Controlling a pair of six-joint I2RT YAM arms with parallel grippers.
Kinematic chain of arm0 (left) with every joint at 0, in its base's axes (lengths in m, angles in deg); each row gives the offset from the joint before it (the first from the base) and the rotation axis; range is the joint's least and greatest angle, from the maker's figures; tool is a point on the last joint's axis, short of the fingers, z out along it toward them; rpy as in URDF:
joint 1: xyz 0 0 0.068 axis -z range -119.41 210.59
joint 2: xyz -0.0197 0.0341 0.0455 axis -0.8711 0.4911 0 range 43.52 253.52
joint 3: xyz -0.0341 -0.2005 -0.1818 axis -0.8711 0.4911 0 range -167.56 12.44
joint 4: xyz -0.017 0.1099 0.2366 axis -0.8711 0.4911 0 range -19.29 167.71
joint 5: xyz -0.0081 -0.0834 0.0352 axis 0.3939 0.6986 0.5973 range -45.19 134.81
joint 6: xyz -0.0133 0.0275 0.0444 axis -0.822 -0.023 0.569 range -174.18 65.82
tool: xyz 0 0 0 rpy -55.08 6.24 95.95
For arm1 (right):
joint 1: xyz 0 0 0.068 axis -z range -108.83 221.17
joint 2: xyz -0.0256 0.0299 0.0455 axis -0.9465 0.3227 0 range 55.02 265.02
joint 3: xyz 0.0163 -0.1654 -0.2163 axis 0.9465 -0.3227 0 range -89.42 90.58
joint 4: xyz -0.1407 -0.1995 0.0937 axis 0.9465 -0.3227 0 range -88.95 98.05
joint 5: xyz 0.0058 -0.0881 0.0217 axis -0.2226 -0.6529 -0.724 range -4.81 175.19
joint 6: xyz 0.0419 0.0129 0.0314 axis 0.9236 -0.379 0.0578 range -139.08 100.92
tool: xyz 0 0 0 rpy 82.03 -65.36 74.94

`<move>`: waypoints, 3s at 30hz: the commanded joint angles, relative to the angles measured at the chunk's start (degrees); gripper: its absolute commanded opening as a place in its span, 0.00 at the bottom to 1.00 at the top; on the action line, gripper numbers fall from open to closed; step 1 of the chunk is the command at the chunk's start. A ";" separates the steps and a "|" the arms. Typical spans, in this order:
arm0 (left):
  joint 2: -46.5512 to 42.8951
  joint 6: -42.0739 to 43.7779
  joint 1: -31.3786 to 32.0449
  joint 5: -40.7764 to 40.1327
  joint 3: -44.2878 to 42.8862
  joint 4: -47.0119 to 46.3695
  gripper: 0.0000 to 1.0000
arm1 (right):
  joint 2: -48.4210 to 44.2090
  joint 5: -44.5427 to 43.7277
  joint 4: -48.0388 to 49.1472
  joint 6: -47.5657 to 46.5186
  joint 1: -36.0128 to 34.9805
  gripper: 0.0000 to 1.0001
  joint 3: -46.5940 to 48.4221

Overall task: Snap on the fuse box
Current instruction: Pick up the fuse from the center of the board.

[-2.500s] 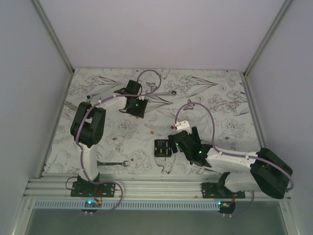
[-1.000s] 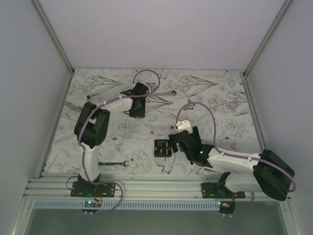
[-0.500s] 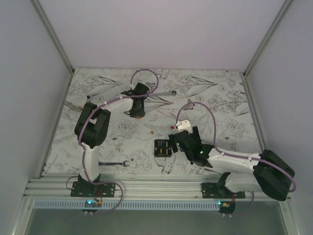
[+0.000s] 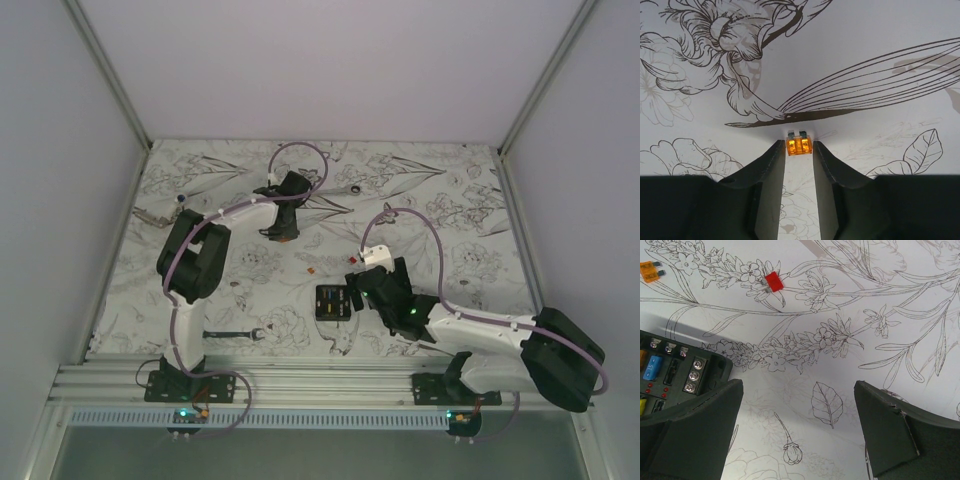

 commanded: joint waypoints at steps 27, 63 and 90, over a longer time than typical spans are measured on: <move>-8.62 -20.61 0.48 5.93 9.10 6.02 0.18 | -7.01 8.52 10.46 3.23 0.29 1.00 -2.59; -50.44 -53.75 12.65 6.50 34.19 -7.16 0.18 | 12.24 19.95 60.11 8.38 -4.36 0.52 -2.17; -52.38 -56.81 17.19 4.68 34.70 -8.12 0.19 | 16.12 17.40 65.31 10.24 -4.38 0.24 -0.61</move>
